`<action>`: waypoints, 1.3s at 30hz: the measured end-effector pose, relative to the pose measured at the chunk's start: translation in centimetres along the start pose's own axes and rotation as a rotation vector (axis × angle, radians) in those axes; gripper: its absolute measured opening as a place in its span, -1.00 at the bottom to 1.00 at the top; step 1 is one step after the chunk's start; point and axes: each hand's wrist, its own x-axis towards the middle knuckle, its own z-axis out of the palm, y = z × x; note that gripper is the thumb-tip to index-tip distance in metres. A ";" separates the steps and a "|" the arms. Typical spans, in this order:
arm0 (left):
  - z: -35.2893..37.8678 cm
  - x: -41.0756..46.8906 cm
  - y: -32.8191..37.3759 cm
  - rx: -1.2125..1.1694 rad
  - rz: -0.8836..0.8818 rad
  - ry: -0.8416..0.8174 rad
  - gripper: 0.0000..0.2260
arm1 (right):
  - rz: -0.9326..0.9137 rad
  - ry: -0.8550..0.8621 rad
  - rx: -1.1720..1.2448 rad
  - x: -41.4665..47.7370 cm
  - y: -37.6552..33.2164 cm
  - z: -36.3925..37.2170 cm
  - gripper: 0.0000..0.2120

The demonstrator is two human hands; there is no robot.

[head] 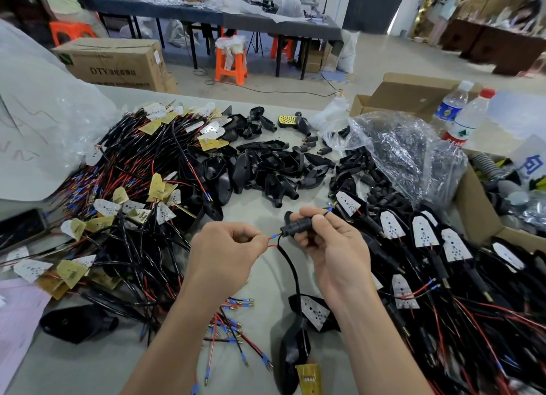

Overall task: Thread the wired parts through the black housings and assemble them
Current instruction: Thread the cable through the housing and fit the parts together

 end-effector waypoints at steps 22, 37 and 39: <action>1.4 -0.2 -0.6 -0.354 -0.041 -0.055 -0.83 | 0.042 -0.037 -0.044 -0.5 -0.4 -0.4 -0.77; 1.8 0.0 -2.0 -0.568 -0.023 -0.063 -0.91 | 0.128 -0.084 0.063 -1.3 0.1 -0.3 -0.85; 1.8 0.2 -2.4 -0.627 -0.018 -0.063 -0.86 | 0.135 -0.096 0.065 -1.4 -0.2 -0.4 -0.87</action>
